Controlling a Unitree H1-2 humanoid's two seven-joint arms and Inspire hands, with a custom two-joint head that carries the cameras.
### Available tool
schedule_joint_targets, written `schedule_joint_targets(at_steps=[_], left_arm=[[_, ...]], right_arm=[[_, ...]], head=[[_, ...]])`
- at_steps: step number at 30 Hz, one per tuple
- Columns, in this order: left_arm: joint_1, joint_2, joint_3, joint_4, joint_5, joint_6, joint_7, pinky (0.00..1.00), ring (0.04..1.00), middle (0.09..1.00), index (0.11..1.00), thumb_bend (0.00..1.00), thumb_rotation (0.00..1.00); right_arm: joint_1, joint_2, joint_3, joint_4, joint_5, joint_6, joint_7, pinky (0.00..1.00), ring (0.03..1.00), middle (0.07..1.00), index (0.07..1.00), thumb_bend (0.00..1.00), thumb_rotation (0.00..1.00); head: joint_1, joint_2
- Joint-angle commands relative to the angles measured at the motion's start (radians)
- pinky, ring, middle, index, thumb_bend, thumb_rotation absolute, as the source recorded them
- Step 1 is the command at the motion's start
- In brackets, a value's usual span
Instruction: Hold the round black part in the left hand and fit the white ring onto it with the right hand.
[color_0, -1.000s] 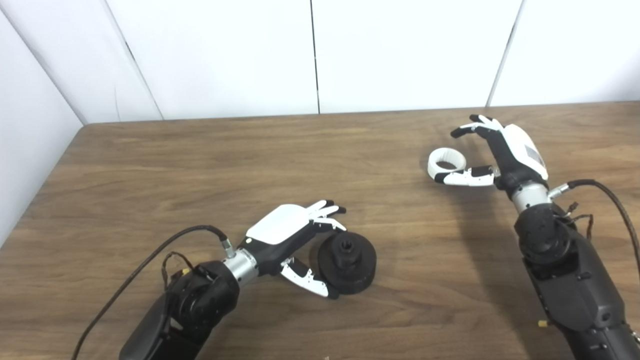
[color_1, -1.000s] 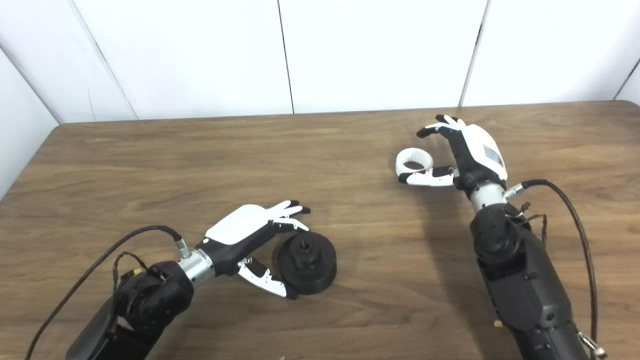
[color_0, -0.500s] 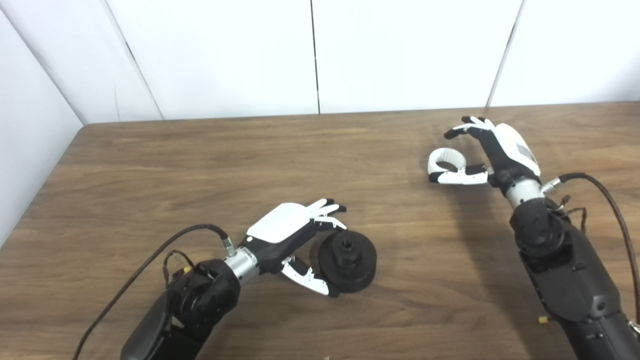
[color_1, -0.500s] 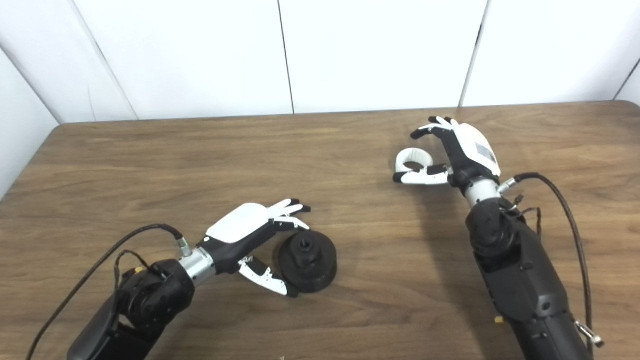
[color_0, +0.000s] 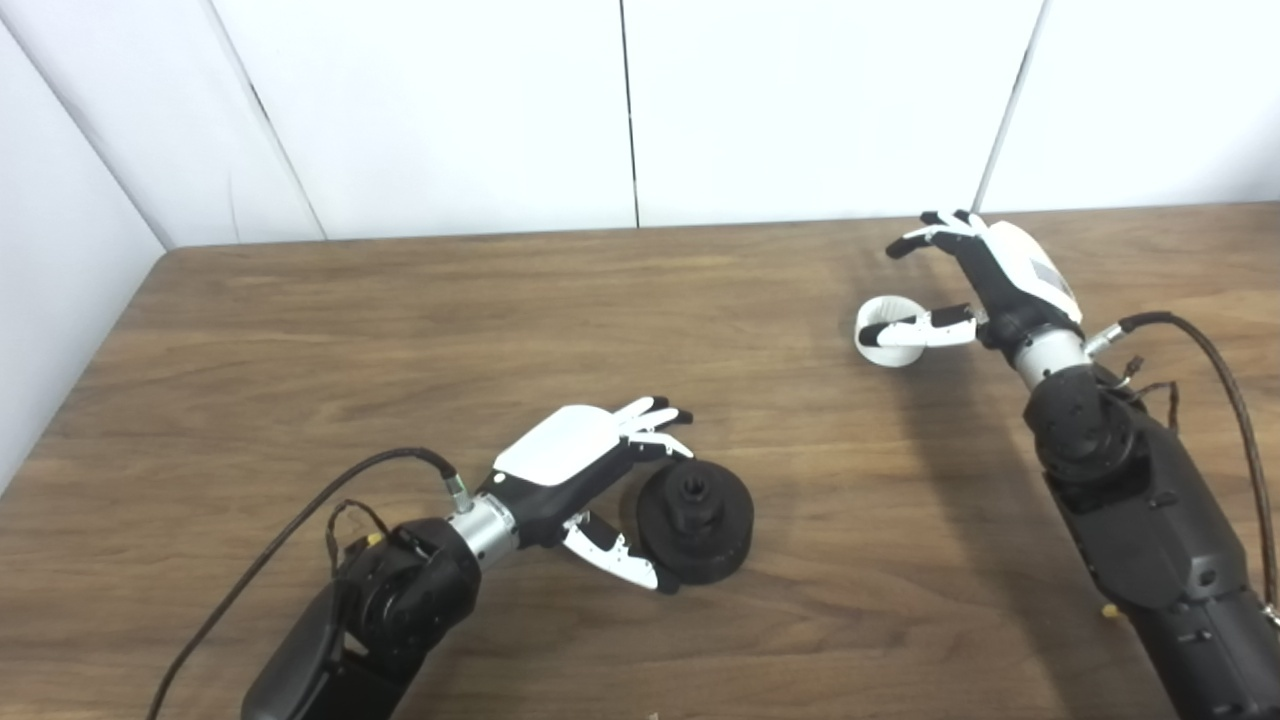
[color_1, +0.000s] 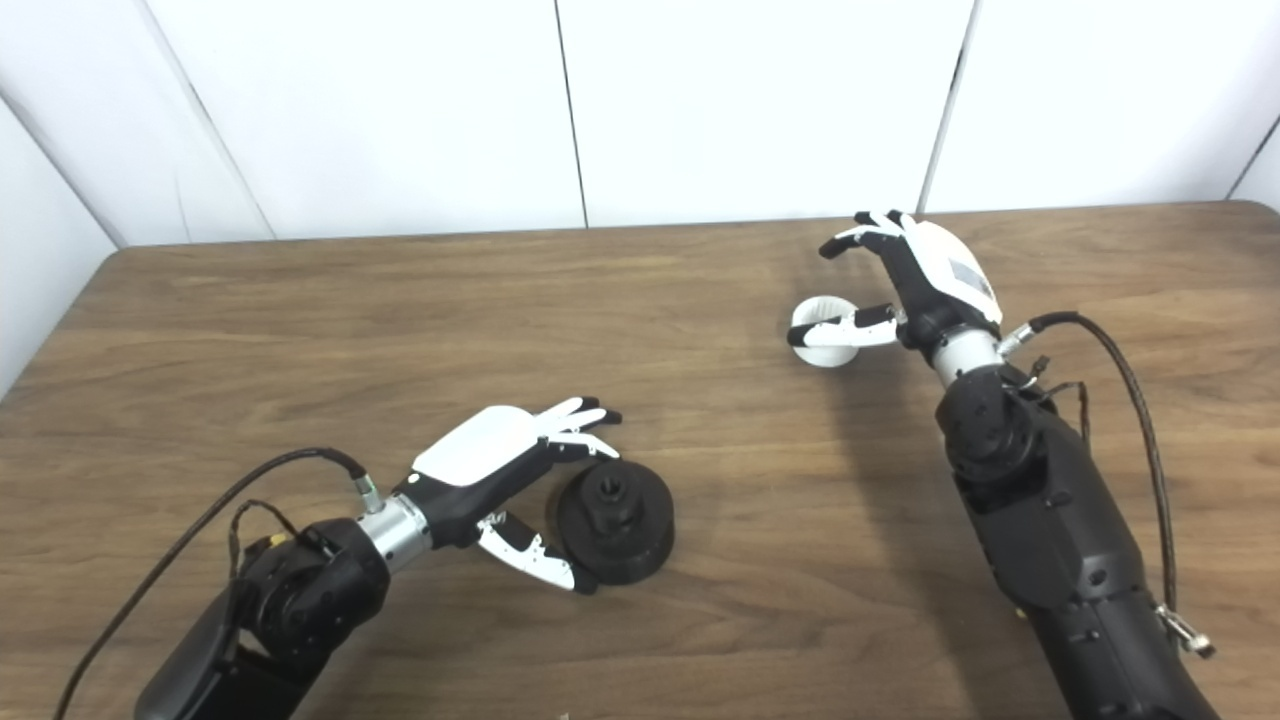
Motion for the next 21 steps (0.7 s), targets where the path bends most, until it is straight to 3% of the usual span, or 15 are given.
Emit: schedule_joint_targets(at_steps=[1, 21], left_arm=[[-0.013, 0.003, 0.001, 0.013, 0.003, 0.0, 0.002, 0.89, 1.0, 0.964, 0.707, 0.8, 0.41], [-0.019, 0.004, 0.004, 0.007, 0.007, 0.008, -0.004, 0.9, 1.0, 0.967, 0.708, 0.8, 0.4]], right_arm=[[-0.068, -0.016, -0.002, -0.001, -0.003, -0.026, -0.009, 1.0, 0.999, 0.927, 0.725, 0.89, 0.33], [-0.077, -0.034, 0.023, 0.123, 0.009, -0.04, 0.026, 0.96, 0.993, 0.929, 0.736, 0.9, 0.35]], head=[[0.001, 0.001], [0.006, -0.006]])
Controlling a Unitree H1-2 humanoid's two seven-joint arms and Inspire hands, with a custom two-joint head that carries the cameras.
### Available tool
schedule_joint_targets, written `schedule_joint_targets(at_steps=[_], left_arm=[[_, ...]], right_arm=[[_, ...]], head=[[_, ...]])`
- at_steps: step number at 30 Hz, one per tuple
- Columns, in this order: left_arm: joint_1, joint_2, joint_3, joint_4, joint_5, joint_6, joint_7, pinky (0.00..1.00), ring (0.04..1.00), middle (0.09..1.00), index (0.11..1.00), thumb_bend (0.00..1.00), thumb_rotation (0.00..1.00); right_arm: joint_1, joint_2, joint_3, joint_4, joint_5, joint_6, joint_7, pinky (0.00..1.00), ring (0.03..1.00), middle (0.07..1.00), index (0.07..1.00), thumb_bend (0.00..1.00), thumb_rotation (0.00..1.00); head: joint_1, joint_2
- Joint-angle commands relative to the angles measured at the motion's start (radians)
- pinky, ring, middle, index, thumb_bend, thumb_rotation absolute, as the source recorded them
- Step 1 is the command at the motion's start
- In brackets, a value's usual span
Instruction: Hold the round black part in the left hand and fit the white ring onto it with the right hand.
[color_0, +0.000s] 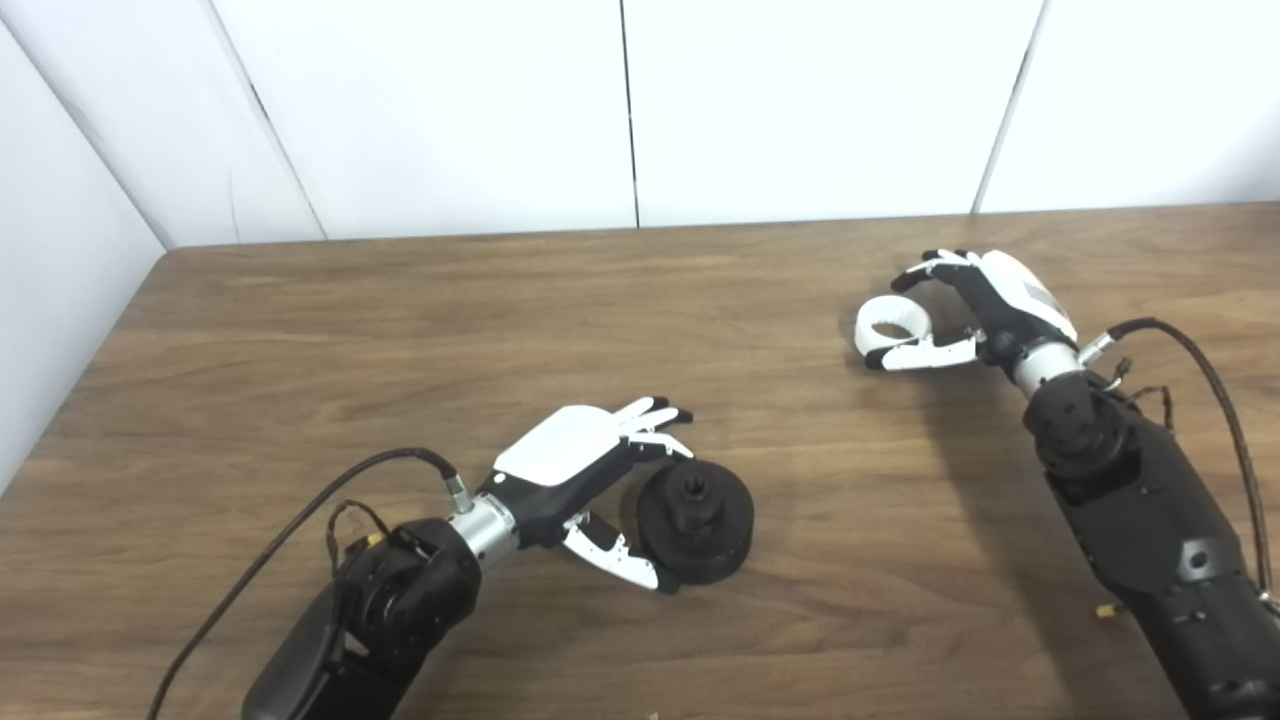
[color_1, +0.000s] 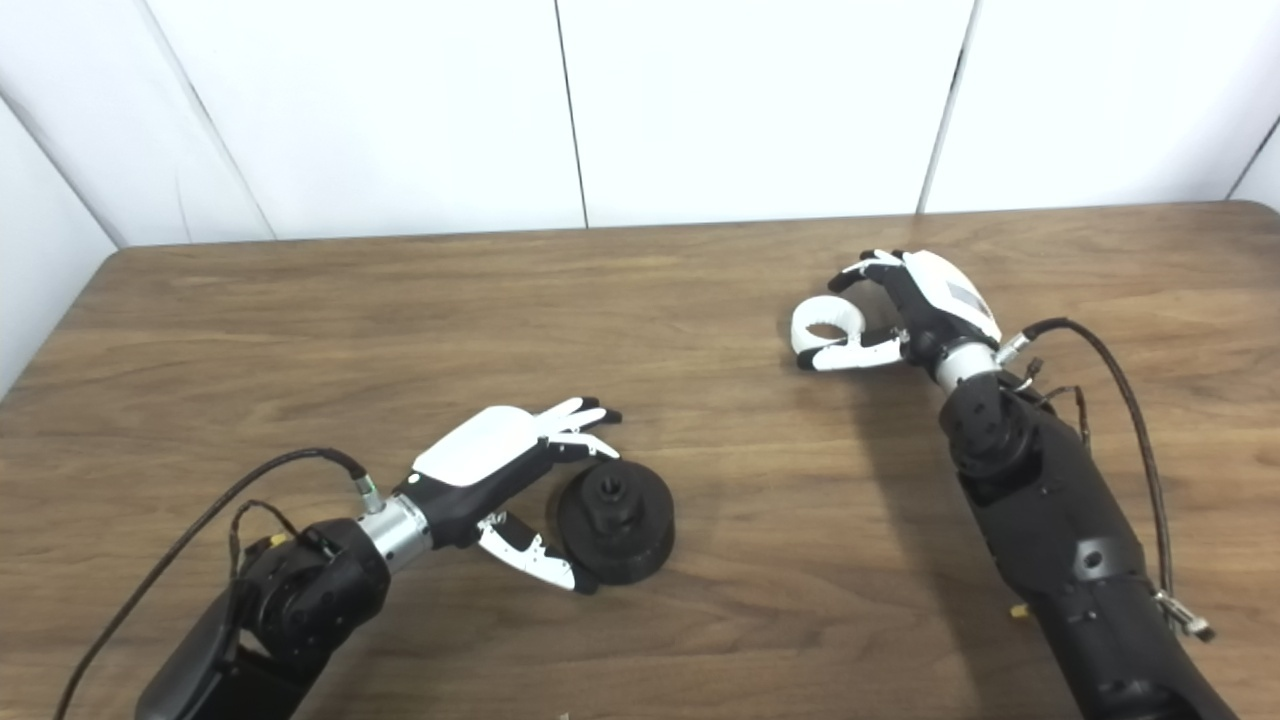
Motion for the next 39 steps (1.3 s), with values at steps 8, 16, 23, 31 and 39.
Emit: schedule_joint_targets(at_steps=[8, 16, 23, 31, 39], left_arm=[[-0.024, 0.002, 0.005, 0.004, 0.002, 0.006, -0.003, 0.9, 1.0, 0.967, 0.708, 0.8, 0.39], [-0.026, 0.002, 0.005, -0.002, 0.007, 0.013, -0.007, 0.9, 1.0, 0.969, 0.707, 0.8, 0.4], [-0.018, 0.004, 0.008, 0.004, 0.005, 0.01, 0.0, 0.9, 1.0, 0.968, 0.703, 0.8, 0.39], [-0.017, 0.001, 0.006, 0.003, 0.008, 0.014, -0.003, 0.9, 1.0, 0.967, 0.706, 0.8, 0.41], [-0.016, -0.005, 0.005, 0.006, 0.015, 0.01, 0.002, 0.9, 1.0, 0.967, 0.707, 0.81, 0.41]], right_arm=[[-0.047, -0.02, 0.006, -0.01, -0.002, -0.033, -0.007, 0.95, 0.989, 0.925, 0.731, 0.89, 0.36], [-0.046, -0.018, 0.012, 0.009, -0.01, -0.039, -0.017, 0.91, 0.981, 0.92, 0.718, 0.87, 0.35], [-0.045, -0.015, 0.012, 0.024, -0.008, -0.057, -0.044, 0.88, 0.969, 0.907, 0.696, 0.86, 0.33], [-0.044, -0.016, 0.009, 0.02, -0.006, -0.072, -0.063, 0.87, 0.953, 0.891, 0.668, 0.84, 0.31], [-0.039, -0.014, 0.003, 0.025, 0.003, -0.083, -0.076, 0.87, 0.95, 0.885, 0.637, 0.83, 0.28]], head=[[0.007, -0.002], [0.007, -0.003], [0.006, -0.007], [0.006, -0.007], [0.007, -0.005]])
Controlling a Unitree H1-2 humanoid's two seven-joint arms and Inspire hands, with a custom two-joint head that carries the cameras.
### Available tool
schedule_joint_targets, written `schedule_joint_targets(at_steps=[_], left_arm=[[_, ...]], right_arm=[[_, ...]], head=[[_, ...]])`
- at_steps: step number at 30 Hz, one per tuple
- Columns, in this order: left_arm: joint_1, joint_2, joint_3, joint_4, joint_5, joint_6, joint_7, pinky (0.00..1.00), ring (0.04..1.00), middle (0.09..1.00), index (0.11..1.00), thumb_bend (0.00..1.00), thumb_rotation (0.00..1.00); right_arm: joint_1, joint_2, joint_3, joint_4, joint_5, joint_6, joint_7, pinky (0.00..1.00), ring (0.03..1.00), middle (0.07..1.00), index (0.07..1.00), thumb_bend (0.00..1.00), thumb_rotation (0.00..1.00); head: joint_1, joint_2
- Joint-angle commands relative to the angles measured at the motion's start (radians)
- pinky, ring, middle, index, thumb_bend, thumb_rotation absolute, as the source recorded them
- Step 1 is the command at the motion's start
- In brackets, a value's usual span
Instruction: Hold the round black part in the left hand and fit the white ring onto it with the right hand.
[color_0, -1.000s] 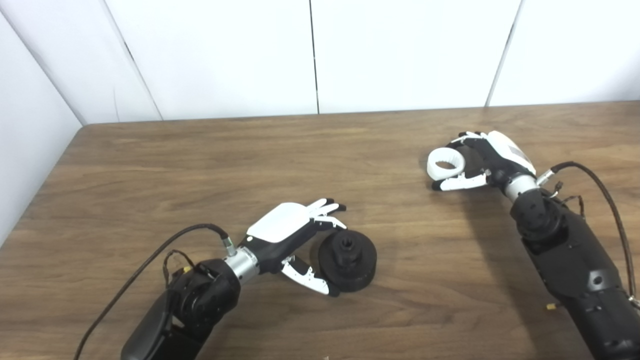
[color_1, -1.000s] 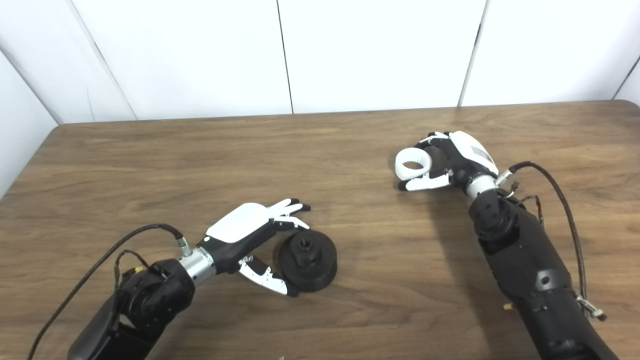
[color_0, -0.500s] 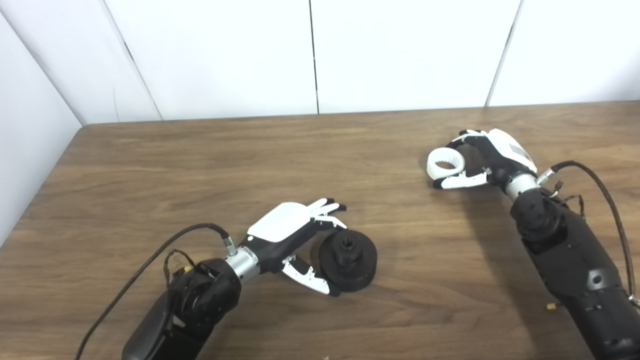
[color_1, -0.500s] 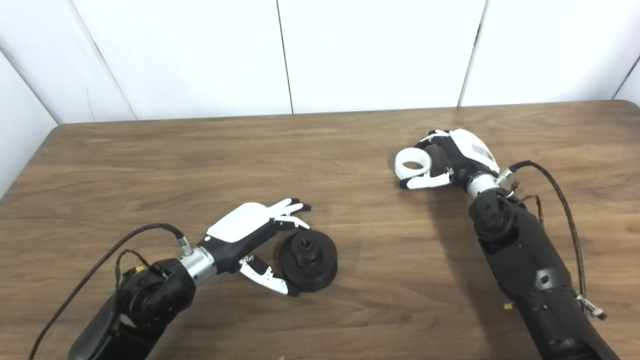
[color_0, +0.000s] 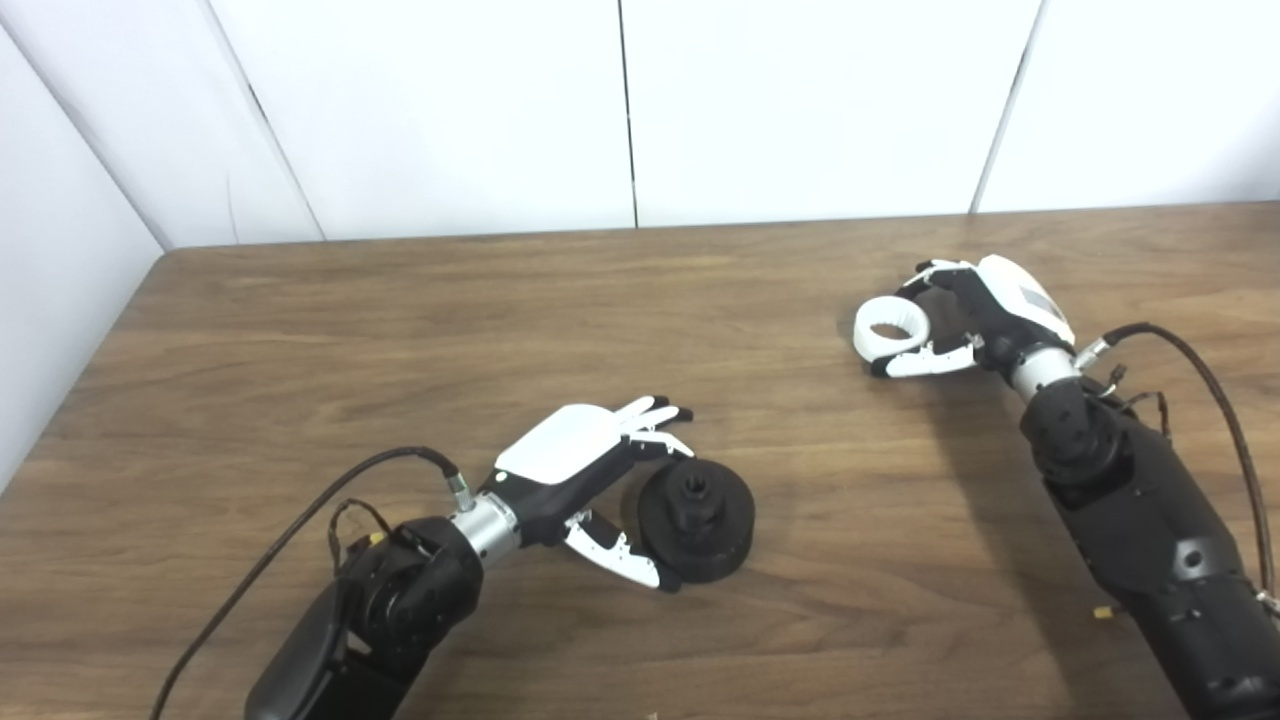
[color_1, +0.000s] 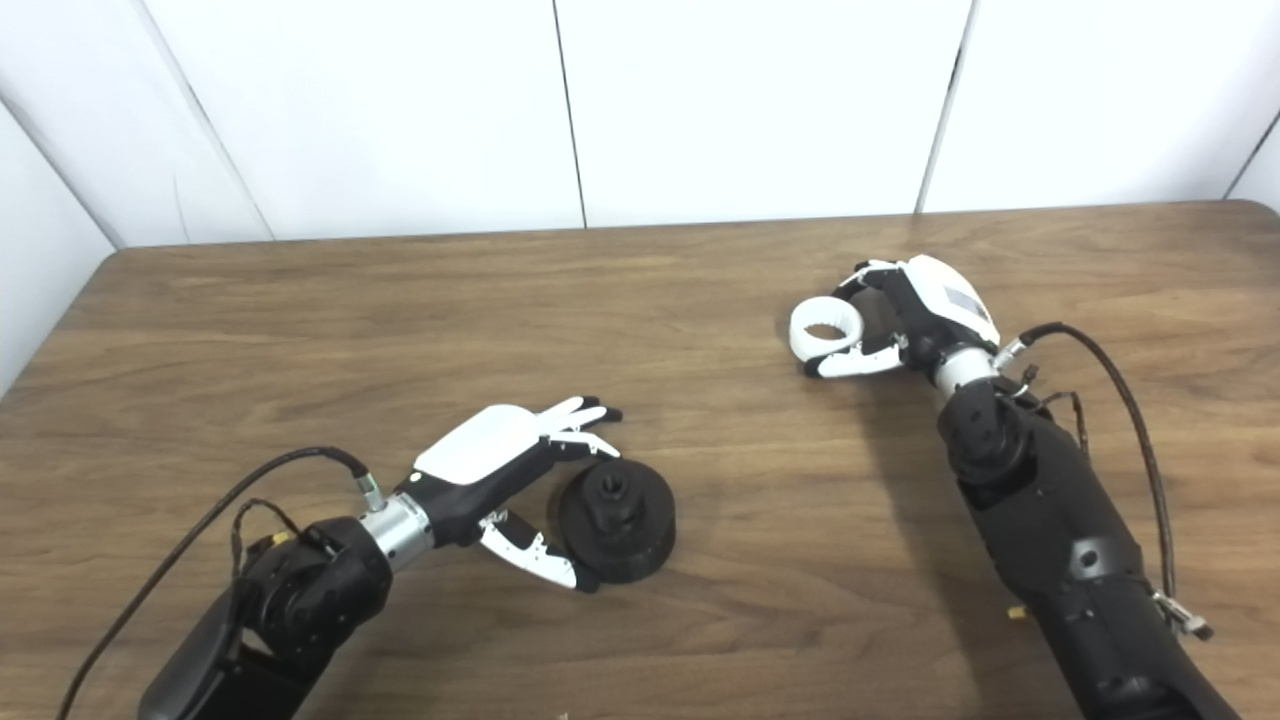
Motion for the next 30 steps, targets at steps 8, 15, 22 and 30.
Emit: schedule_joint_targets(at_steps=[8, 15, 22, 30], left_arm=[[-0.011, -0.001, 0.003, 0.004, 0.006, 0.005, 0.004, 0.9, 1.0, 0.965, 0.705, 0.8, 0.41], [-0.009, -0.006, 0.005, 0.01, -0.001, 0.002, 0.006, 0.9, 1.0, 0.965, 0.706, 0.8, 0.41], [-0.009, -0.009, 0.002, 0.014, 0.005, -0.001, 0.009, 0.89, 1.0, 0.964, 0.707, 0.8, 0.41], [-0.009, -0.009, -0.003, 0.018, 0.012, 0.001, 0.012, 0.88, 1.0, 0.966, 0.705, 0.81, 0.41]], right_arm=[[-0.034, -0.009, -0.011, -0.018, 0.006, -0.028, -0.02, 0.87, 0.946, 0.881, 0.627, 0.81, 0.26], [-0.032, -0.009, -0.011, -0.011, 0.01, -0.055, -0.045, 0.83, 0.928, 0.862, 0.603, 0.8, 0.22], [-0.026, -0.011, -0.011, -0.024, 0.019, -0.057, -0.042, 0.82, 0.926, 0.856, 0.589, 0.8, 0.23], [-0.003, -0.008, -0.019, -0.094, 0.04, -0.041, -0.012, 0.81, 0.924, 0.854, 0.58, 0.81, 0.22]], head=[[0.002, 0.002], [0.002, 0.003], [0.005, 0.004], [0.006, 0.004]])
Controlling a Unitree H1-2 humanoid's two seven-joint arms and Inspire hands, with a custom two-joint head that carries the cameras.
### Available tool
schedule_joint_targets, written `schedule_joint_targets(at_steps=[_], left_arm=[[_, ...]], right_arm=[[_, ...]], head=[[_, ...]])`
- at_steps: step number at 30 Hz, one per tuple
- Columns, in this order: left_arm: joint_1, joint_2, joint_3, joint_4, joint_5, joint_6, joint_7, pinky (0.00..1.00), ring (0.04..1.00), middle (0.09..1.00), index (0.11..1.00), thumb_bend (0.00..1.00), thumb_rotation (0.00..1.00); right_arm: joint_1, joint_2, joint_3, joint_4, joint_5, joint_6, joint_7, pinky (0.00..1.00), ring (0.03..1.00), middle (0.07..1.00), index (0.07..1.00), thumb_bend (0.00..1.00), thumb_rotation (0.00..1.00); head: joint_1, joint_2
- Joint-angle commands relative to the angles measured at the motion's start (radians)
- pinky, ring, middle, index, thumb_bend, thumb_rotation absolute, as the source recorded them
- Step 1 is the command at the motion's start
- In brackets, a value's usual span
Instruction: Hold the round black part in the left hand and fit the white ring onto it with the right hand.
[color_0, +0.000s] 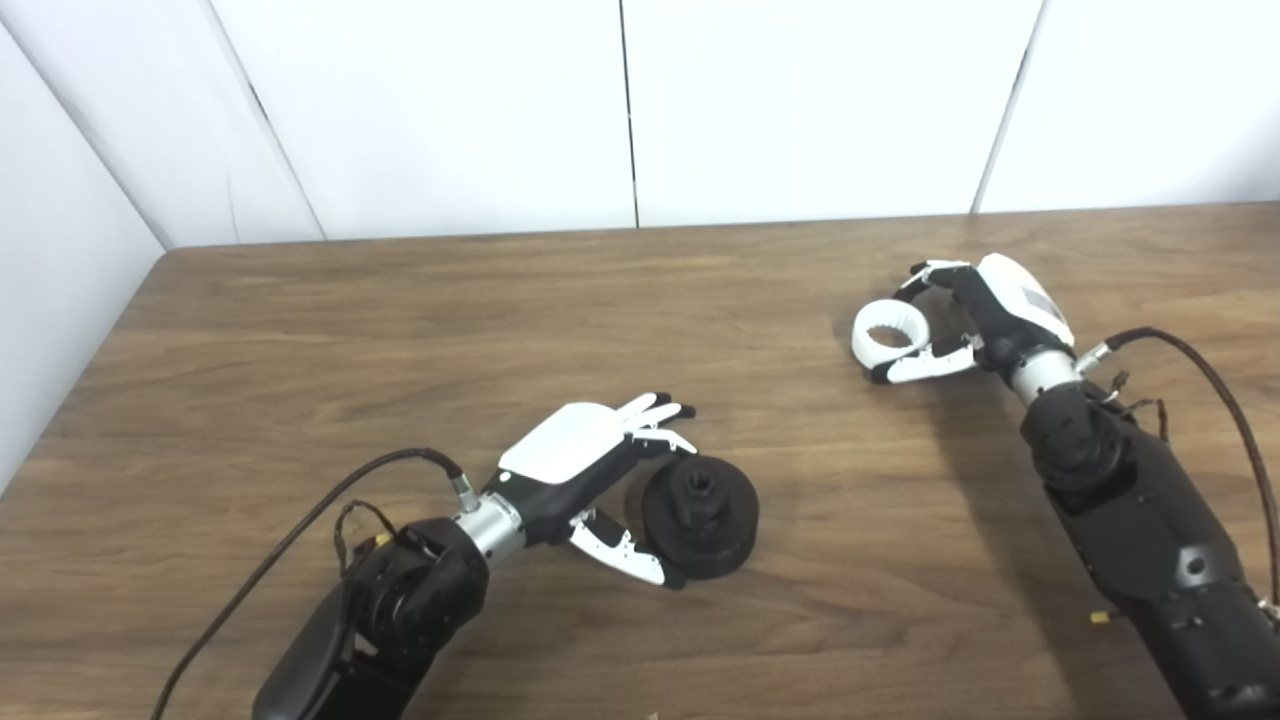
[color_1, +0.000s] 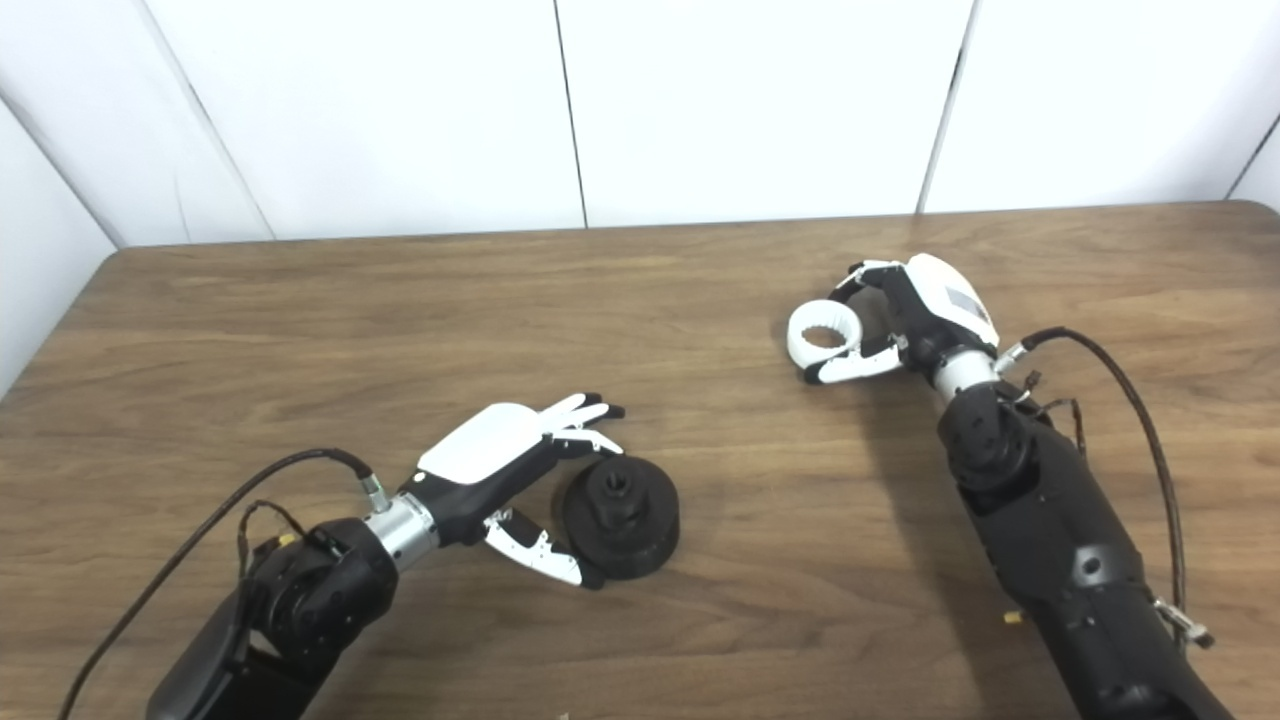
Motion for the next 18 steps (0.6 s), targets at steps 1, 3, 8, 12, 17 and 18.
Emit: schedule_joint_targets(at_steps=[1, 3, 8, 12, 17, 18], left_arm=[[-0.011, 0.005, -0.005, 0.003, 0.003, 0.009, -0.012, 0.88, 1.0, 0.968, 0.706, 0.81, 0.41], [-0.011, 0.004, -0.005, 0.003, 0.004, 0.011, -0.012, 0.88, 1.0, 0.968, 0.706, 0.81, 0.41], [-0.011, 0.002, -0.007, 0.008, 0.001, 0.006, -0.009, 0.87, 1.0, 0.967, 0.706, 0.81, 0.42], [-0.011, 0.001, -0.009, 0.012, 0.006, 0.007, -0.006, 0.88, 1.0, 0.967, 0.706, 0.81, 0.42], [-0.012, 0.0, -0.012, 0.016, 0.008, 0.007, -0.005, 0.88, 1.0, 0.967, 0.706, 0.81, 0.43], [-0.012, 0.0, -0.013, 0.017, 0.008, 0.008, -0.005, 0.88, 1.0, 0.968, 0.707, 0.8, 0.42]], right_arm=[[-0.025, -0.01, -0.016, -0.064, 0.008, -0.012, 0.004, 0.81, 0.923, 0.853, 0.578, 0.81, 0.22], [-0.018, -0.011, -0.017, -0.096, 0.012, 0.003, 0.019, 0.81, 0.924, 0.853, 0.577, 0.81, 0.22], [0.0, -0.012, -0.02, -0.169, 0.018, 0.031, 0.062, 0.82, 0.926, 0.853, 0.575, 0.81, 0.23], [0.013, -0.01, -0.021, -0.219, 0.021, 0.046, 0.087, 0.83, 0.922, 0.848, 0.569, 0.82, 0.24], [0.041, -0.007, -0.019, -0.306, 0.021, 0.07, 0.12, 0.83, 0.917, 0.837, 0.562, 0.82, 0.23], [0.049, -0.006, -0.019, -0.33, 0.02, 0.079, 0.13, 0.83, 0.917, 0.836, 0.561, 0.82, 0.23]], head=[[0.001, 0.001], [0.002, 0.004], [0.003, 0.006], [0.002, 0.008], [0.005, 0.009], [0.005, 0.01]])
